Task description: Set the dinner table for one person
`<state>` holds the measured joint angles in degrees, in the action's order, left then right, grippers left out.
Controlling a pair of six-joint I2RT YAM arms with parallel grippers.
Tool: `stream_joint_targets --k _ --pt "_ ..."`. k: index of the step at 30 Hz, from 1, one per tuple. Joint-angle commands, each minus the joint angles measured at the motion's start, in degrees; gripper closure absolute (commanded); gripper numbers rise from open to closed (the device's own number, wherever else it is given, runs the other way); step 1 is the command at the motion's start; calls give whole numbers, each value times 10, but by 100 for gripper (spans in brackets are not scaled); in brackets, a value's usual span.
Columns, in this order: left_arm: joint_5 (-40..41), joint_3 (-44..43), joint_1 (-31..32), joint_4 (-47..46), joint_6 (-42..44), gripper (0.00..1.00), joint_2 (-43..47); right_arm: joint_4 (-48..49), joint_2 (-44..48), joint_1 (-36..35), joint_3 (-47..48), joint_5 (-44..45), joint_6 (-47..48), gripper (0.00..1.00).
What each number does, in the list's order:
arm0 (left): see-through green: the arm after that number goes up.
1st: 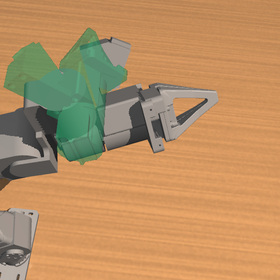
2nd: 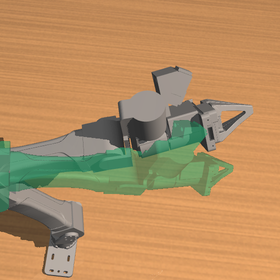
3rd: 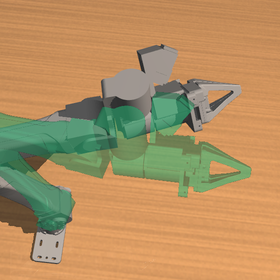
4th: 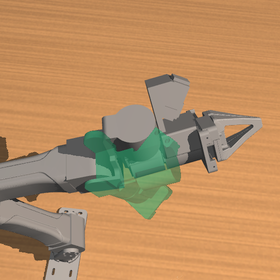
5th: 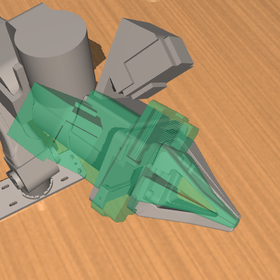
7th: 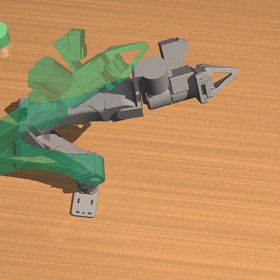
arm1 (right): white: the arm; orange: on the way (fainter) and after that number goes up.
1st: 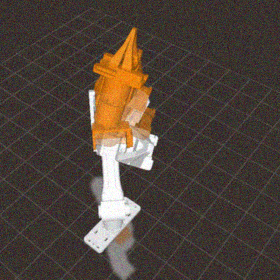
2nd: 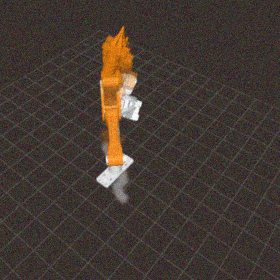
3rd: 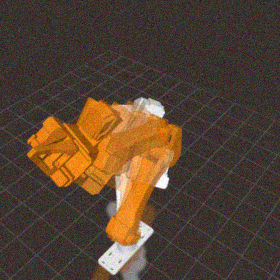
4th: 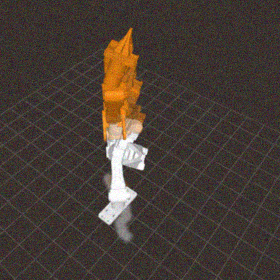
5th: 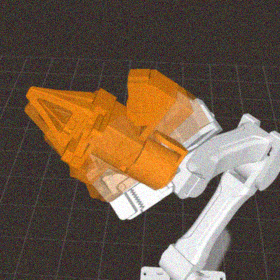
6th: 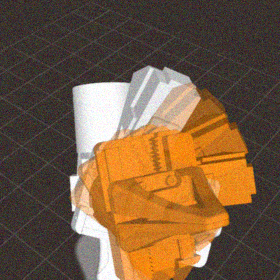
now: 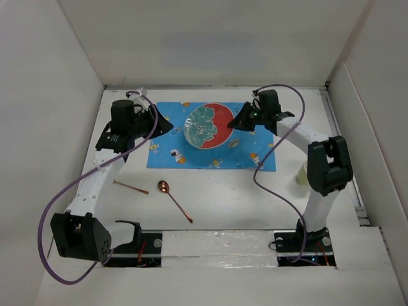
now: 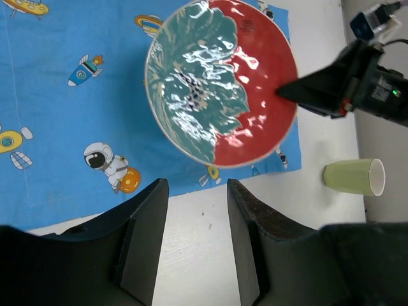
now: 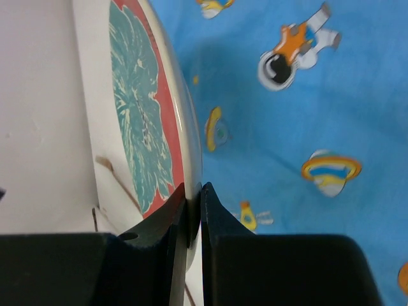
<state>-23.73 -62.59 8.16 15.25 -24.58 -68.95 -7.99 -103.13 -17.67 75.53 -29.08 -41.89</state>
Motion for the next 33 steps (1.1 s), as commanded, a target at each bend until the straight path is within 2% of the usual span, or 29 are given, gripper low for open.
stream_joint_targets --k 1,9,16,17,18,23,28,33 --pt "-21 12 -1 -29 -6 61 21 75 -33 7 85 -47 -38 100" --pt "-25 30 -1 -35 -6 61 21 128 -117 12 115 -64 -95 100" --pt "-25 42 -1 -42 -6 61 15 113 -123 12 54 -48 -85 100" --pt "-26 45 -1 -45 -6 61 13 96 -123 12 50 -42 -80 96" --pt "-27 48 -1 -46 -8 61 10 86 -125 12 46 -37 -66 85" --pt "-32 55 -1 -51 -8 61 5 -22 -131 12 55 5 -10 62" --pt "-26 65 -1 -42 1 61 6 -92 -106 7 84 64 43 48" --pt "-37 72 -1 -40 -3 61 5 -155 -63 7 124 107 90 42"
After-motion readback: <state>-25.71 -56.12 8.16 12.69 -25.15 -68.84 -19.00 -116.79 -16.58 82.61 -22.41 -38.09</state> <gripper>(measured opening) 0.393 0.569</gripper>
